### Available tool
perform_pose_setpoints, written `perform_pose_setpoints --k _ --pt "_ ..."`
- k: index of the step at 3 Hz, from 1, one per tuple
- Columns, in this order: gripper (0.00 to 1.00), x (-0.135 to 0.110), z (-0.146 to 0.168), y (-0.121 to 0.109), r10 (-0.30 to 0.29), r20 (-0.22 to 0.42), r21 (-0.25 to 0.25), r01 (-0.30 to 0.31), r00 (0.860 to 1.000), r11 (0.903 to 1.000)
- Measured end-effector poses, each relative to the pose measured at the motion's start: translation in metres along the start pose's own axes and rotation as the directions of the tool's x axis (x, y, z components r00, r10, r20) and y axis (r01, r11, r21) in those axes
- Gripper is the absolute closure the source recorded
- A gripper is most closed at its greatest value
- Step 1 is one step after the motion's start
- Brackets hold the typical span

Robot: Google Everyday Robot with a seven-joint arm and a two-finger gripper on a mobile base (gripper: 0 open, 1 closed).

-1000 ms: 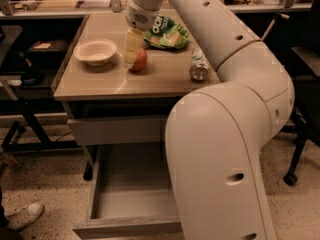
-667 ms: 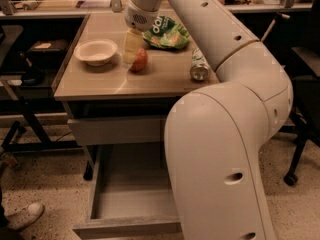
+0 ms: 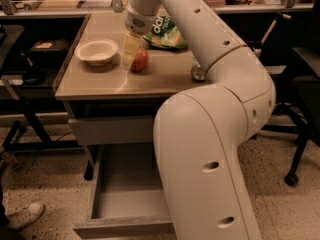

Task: Place apple into middle drawer

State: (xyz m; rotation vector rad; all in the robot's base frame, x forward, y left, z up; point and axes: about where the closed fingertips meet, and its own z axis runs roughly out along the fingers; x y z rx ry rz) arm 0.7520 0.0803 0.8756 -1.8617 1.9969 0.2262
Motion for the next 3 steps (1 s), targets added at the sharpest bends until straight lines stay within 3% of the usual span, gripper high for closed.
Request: perform_pose_setpoints --k 3 --pt "0.0 0.027 0.028 -0.014 0.043 -0.014 -0.022 -0.043 0.999 0.9988"
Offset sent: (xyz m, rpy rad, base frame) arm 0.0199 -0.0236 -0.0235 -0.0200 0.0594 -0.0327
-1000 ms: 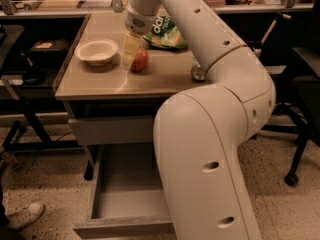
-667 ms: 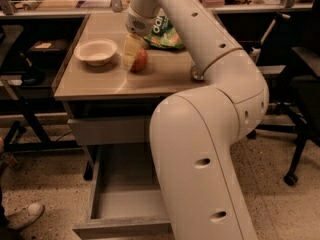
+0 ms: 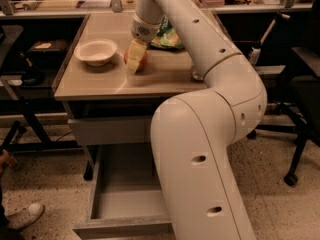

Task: Place apple into middle drawer

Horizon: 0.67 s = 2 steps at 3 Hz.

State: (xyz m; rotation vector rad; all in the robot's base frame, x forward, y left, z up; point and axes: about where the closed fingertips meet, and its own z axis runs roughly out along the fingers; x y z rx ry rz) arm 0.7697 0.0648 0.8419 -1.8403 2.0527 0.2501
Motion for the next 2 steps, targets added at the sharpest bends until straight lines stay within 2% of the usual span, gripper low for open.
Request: perform_pose_setpoints --k 1,2 --pt "0.0 0.0114 0.0088 -0.0003 0.001 -0.009 -0.015 -0.001 1.0 0.9999" --pt "0.2 0.0114 0.0088 -0.0003 0.001 -0.009 -0.015 -0.001 1.0 0.9999"
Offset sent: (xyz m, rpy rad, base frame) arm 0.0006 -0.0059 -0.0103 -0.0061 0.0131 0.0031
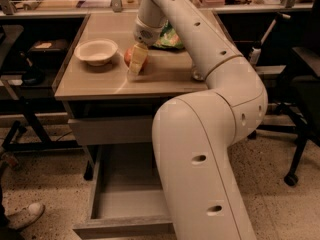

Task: Place apple into middle drawer

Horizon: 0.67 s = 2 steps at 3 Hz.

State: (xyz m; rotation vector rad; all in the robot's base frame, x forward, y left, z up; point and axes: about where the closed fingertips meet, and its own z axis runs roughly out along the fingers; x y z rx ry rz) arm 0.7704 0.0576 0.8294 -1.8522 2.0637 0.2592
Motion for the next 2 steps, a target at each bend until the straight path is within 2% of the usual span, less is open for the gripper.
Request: perform_pose_setpoints --k 2 --pt "0.65 0.0 0.0 0.0 0.0 0.0 0.0 0.0 1.0 1.0"
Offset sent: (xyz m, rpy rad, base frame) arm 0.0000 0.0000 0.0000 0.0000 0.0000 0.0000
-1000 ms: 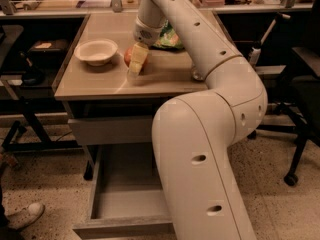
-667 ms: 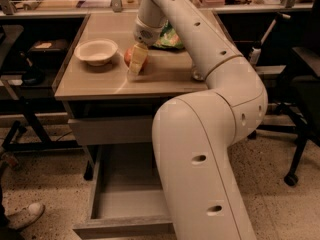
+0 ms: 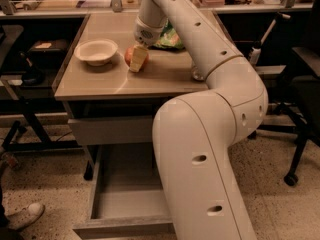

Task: Place apple into middle drawer

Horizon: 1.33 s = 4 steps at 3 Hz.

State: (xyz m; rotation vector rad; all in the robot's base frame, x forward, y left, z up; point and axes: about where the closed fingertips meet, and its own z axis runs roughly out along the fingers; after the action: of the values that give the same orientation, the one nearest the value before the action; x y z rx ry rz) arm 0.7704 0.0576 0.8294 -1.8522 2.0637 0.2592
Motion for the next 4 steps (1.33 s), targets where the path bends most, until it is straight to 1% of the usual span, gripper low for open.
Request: perform_pose_setpoints --k 1,2,3,4 --pt "0.9 0.0 0.0 0.0 0.0 0.0 0.0 0.0 1.0 1.0" --pt "1.0 -0.002 0.001 -0.002 0.001 0.005 0.009 -0.001 1.0 1.0" --pt "1.0 0.005 -0.016 0.005 0.026 0.015 0.037 -0.027 1.0 0.999" --pt "1.0 0.018 -0.039 0.026 0.071 0.046 0.064 -0.074 0.996 0.9952"
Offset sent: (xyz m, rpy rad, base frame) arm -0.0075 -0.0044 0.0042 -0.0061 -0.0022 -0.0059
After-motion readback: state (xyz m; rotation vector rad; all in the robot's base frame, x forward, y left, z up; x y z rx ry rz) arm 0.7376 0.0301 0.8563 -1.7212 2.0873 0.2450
